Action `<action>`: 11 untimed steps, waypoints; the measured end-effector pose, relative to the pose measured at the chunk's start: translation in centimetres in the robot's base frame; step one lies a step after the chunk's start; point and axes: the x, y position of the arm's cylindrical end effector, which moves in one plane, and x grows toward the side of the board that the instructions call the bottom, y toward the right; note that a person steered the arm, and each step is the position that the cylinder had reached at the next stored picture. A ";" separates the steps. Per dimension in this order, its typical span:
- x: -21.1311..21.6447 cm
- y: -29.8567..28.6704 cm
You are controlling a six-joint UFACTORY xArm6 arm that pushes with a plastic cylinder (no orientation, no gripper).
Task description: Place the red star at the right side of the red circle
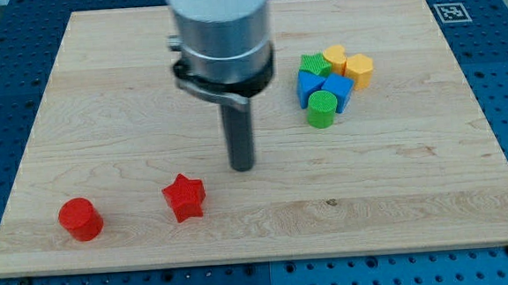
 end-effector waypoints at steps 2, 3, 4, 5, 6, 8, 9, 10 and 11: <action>2.2 -5.0; 2.4 -5.0; 2.4 -3.0; 4.4 -3.4; 5.6 -6.8; 5.3 -7.7; 2.9 -6.4; 1.9 -7.2; 3.0 -9.7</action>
